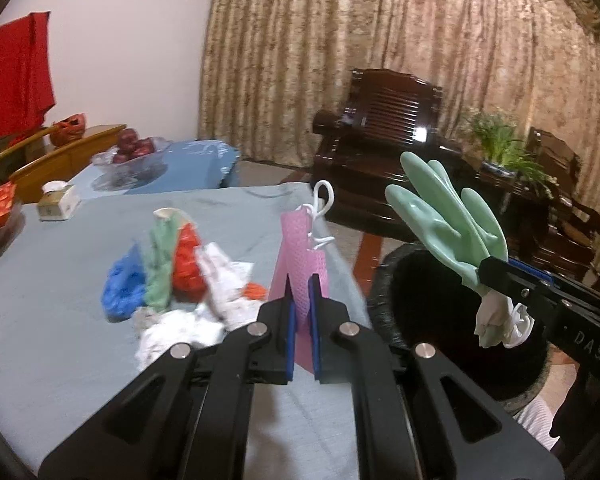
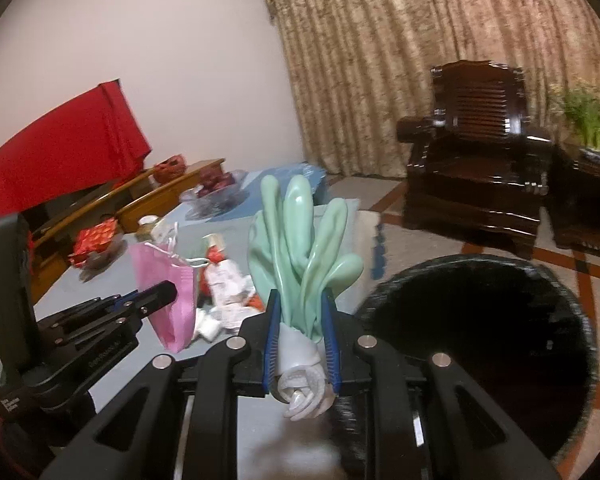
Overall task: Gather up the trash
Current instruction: 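Carry mask and glove over the bin and open both grippers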
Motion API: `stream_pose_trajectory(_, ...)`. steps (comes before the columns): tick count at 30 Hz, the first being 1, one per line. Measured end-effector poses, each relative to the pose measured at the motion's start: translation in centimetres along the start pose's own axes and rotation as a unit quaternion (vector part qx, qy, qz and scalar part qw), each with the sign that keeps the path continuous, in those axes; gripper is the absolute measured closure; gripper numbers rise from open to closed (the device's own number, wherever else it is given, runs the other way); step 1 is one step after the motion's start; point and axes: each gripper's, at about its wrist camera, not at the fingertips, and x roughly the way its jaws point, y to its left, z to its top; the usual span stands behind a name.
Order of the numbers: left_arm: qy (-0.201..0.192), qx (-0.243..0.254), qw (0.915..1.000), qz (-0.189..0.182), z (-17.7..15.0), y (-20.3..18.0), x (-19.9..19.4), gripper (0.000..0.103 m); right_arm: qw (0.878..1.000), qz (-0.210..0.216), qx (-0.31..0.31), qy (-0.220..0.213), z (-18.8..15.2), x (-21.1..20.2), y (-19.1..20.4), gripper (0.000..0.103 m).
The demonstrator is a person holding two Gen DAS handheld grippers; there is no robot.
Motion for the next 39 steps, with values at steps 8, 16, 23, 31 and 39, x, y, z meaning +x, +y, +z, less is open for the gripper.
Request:
stream_pose_trajectory(8, 0.006, 0.019, 0.9988, -0.044, 0.4, -3.9, 1.7, 0.098, 0.998, -0.051, 0.022, -0.014, 0.2, -1.9, -3.9, 0.083)
stream_pose_trajectory(16, 0.010, 0.044, 0.9952, -0.088, 0.8, -8.4, 3.6, 0.098, 0.994, -0.097, 0.047, -0.007, -0.7, -2.6, -7.6, 0.083)
stream_pose_trajectory(23, 0.020, 0.062, 0.9909, -0.118, 0.7, -12.5, 5.9, 0.098, 0.990, -0.126, 0.064, -0.001, -1.5, -3.4, -10.2, 0.083)
stream_pose_trajectory(31, 0.038, 0.082, 0.9850, -0.147, -0.1, -16.4, 8.1, 0.097, 0.984, -0.152, 0.088, 0.009, -2.2, -3.4, -12.2, 0.083)
stream_pose_trajectory(39, 0.052, 0.077, 0.9821, -0.164, -0.6, -16.9, 9.2, 0.059, 0.980, -0.169, 0.105, 0.021, -3.5, -3.3, -14.0, 0.076)
